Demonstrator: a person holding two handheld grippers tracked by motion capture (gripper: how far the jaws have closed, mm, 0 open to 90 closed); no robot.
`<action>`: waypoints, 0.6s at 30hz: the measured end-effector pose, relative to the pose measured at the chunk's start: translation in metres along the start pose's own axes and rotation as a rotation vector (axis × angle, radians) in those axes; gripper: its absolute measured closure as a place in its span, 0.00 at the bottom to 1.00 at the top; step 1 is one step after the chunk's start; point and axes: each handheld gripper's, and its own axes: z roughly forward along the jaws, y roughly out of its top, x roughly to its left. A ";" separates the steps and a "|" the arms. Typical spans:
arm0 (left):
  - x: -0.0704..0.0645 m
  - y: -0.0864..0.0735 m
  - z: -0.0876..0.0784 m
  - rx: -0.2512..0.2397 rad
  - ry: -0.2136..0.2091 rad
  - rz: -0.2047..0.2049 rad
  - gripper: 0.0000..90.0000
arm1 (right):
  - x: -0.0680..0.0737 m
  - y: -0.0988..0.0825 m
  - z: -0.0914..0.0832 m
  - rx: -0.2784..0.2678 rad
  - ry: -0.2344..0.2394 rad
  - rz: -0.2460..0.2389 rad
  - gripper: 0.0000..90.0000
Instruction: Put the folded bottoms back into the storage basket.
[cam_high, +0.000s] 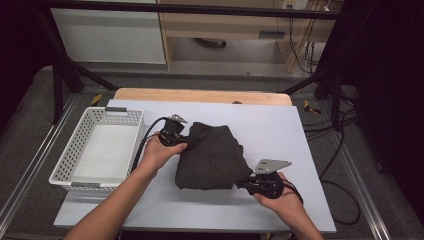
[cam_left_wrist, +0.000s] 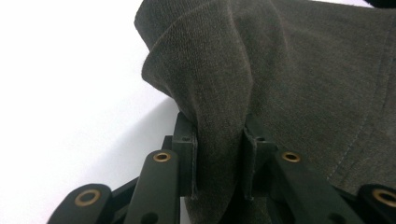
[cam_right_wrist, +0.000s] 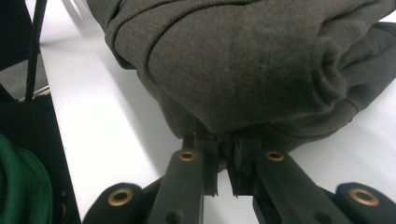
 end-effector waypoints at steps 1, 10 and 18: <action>0.000 0.002 -0.002 -0.001 0.002 0.004 0.79 | -0.001 0.002 0.000 -0.001 0.003 0.001 0.94; -0.001 0.010 -0.012 -0.016 0.022 0.016 0.80 | -0.006 0.012 -0.002 -0.007 0.013 -0.004 0.94; 0.000 0.014 -0.020 -0.030 0.041 0.022 0.79 | -0.007 0.022 -0.001 -0.004 0.024 -0.013 0.94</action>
